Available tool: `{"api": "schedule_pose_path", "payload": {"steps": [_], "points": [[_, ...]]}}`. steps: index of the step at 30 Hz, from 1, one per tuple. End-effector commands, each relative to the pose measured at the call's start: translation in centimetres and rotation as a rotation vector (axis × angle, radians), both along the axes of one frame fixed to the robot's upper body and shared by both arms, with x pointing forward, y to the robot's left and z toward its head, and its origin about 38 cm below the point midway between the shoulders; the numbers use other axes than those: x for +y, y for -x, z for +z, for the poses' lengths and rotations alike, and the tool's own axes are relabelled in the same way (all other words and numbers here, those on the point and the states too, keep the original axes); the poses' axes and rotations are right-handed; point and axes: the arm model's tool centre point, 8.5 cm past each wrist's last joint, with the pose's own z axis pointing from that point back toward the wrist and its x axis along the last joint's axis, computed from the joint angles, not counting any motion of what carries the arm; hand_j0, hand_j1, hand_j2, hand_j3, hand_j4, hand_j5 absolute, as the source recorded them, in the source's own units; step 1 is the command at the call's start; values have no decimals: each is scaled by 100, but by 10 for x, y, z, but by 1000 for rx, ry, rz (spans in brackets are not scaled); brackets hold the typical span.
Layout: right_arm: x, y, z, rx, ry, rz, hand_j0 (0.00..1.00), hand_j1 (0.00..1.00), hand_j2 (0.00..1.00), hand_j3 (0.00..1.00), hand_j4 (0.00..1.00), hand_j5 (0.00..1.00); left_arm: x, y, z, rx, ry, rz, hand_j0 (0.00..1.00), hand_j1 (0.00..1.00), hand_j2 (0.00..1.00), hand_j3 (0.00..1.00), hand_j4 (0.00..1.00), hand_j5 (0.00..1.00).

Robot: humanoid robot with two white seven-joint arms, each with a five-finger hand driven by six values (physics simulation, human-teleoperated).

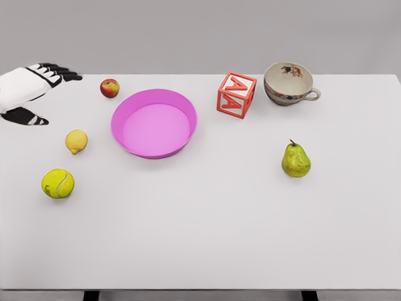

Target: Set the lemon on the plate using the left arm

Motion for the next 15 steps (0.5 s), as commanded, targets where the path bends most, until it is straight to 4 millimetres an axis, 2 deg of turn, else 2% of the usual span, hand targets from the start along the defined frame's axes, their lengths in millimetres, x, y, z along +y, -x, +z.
{"api": "schedule_pose_path", "payload": {"steps": [1, 6, 15], "points": [[0, 0, 0, 1, -1, 0, 100, 100, 100, 100, 100, 100, 5, -5, -43, 153, -8, 23, 100, 100, 100, 100, 100, 100], [0, 0, 0, 1, -1, 0, 100, 100, 100, 100, 100, 100, 5, -20, -38, 157, 1, 37, 100, 100, 100, 100, 100, 100], [0, 0, 0, -1, 0, 0, 100, 100, 100, 100, 100, 100, 3, -21, -48, 175, -90, 38, 100, 100, 100, 100, 100, 100]]}}
